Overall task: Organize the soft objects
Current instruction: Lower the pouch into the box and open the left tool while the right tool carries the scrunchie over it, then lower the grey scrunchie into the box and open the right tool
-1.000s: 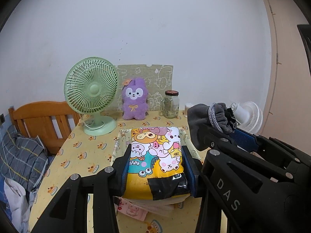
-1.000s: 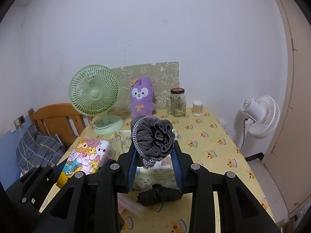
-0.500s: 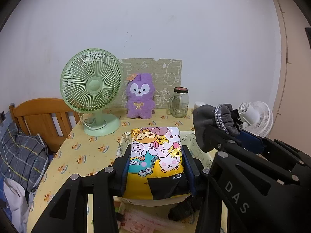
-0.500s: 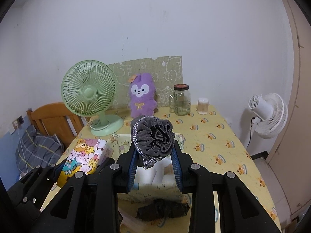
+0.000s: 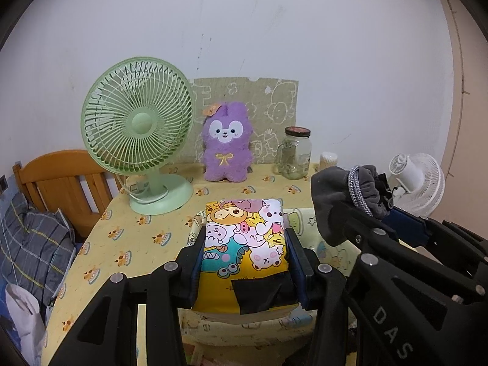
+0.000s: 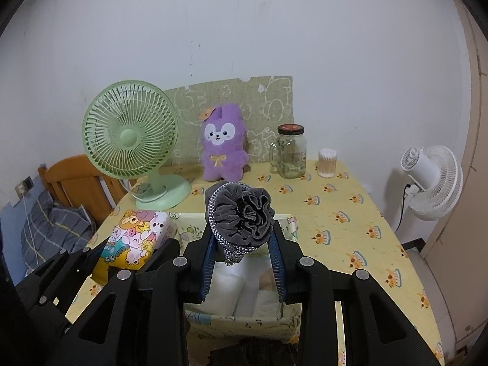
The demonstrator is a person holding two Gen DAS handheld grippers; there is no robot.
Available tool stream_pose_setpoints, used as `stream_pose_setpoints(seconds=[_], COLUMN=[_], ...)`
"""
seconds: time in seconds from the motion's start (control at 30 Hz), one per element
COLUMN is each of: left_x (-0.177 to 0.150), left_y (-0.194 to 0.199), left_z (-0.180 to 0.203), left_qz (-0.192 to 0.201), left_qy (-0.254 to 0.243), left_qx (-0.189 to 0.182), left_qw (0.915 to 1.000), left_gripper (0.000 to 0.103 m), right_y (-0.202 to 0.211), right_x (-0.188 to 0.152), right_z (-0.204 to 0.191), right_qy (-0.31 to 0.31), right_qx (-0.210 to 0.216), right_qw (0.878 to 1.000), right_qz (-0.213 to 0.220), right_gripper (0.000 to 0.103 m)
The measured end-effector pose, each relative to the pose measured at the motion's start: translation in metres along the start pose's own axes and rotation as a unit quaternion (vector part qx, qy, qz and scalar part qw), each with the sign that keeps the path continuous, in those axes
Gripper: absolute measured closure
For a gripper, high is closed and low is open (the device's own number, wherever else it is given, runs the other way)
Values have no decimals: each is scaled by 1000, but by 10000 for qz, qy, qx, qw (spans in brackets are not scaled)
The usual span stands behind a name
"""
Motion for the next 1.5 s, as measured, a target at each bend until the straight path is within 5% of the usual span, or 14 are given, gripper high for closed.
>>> stream_pose_setpoints(seconds=[0.3,0.57,1.03,1.17,1.5], left_x=[-6,-15,-24,-24,-21], left_y=[-29,-51,-68,-68,-57], left_z=[-14,-24,-32,-30,-22], left_qz=[-235,-568,-720,-731,-705], left_qy=[123,152,194,198,186], left_qx=[-110,-178,-178,-232,-257], left_qw=[9996,9981,9971,9969,9970], left_gripper=[52,17,12,9,2], right_y=[-28,-48,-89,-86,-72], right_x=[-4,-11,-17,-17,-15], right_z=[-5,-14,-25,-23,-15], right_qy=[42,162,249,265,275], right_qx=[45,110,248,106,56], right_qw=[9998,9995,9975,9982,9980], right_qz=[-174,-264,-614,-529,-570], right_gripper=[67,67,65,23,9])
Point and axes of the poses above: each gripper's, at about its wrist camera, not at the fingertips, and y roughly against the way its jaws point, z to its right, x to its top, the point moved 3 cm from there along -y, roughly the way its jaws point, and after that the axes turned 14 degrees about -x, right-handed, at the moved point
